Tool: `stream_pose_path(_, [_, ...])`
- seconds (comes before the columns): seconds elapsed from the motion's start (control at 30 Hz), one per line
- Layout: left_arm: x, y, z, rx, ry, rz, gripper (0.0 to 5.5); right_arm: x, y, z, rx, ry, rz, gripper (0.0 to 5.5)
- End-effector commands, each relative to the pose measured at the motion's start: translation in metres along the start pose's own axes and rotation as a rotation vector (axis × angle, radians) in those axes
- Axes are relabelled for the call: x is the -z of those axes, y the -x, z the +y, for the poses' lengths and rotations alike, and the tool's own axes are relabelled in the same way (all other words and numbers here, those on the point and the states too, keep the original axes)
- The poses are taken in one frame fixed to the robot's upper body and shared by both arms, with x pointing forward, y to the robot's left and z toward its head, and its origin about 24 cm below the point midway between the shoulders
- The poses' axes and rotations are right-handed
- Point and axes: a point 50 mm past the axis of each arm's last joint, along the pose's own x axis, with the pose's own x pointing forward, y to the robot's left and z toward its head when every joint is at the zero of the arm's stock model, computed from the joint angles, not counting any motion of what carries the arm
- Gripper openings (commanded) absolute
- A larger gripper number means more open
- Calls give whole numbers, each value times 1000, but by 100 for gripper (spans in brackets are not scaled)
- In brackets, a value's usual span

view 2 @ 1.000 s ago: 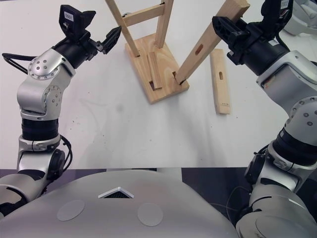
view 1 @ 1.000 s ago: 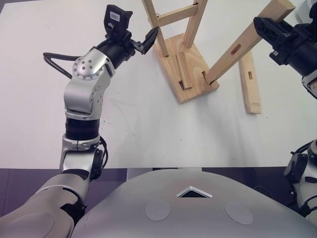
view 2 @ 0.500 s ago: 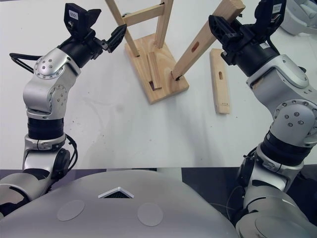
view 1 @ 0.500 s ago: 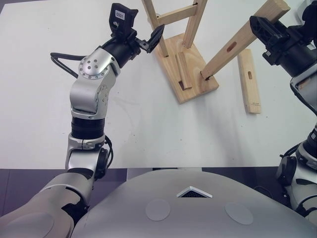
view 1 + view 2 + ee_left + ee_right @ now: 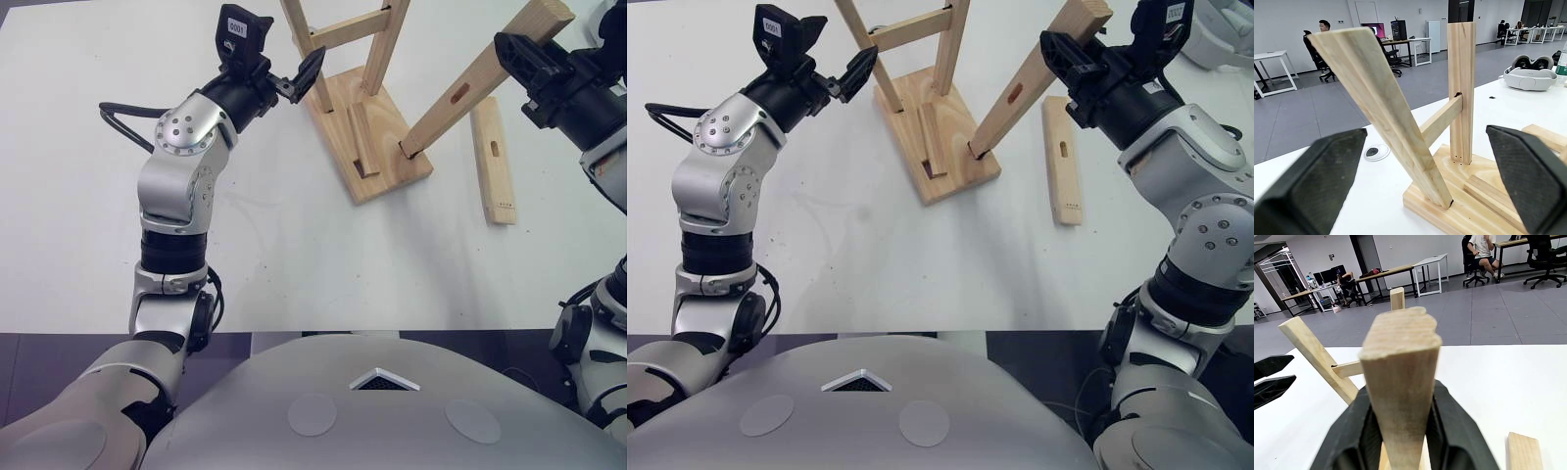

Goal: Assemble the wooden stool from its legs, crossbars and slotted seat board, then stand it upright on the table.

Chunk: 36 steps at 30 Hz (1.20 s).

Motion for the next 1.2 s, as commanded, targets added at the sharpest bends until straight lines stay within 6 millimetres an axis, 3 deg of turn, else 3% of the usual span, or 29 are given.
stream_pose_path(0.03, [-3,-2,3,-9,-23,3,449,-12,2,1,14,39,-17,105])
stream_pose_path(0.33, [-3,-3,2,-8,-25,2,449,26,-3,15,-9,108,84,105])
stream_pose_path(0.53, [-2,-4,2,-4,-23,1,449,35,-10,25,-66,101,36,105])
stream_pose_path(0.63, [-2,-5,2,-4,-23,0,449,52,-8,17,-31,115,140,105])
stream_pose_path(0.77, [-3,-5,3,-8,-24,0,449,99,5,9,-22,149,459,105])
stream_pose_path(0.87, [-2,-3,2,-22,-21,-2,449,114,5,9,-52,163,562,105])
stream_pose_path(0.9, [-1,-3,1,-27,-18,-2,449,114,1,10,-67,159,570,105])
stream_pose_path(1.07, [2,-3,-2,-44,-3,-9,449,76,-26,20,-137,148,437,106])
stream_pose_path(1.2, [3,1,-1,-92,4,-22,449,64,-44,19,-206,187,507,106])
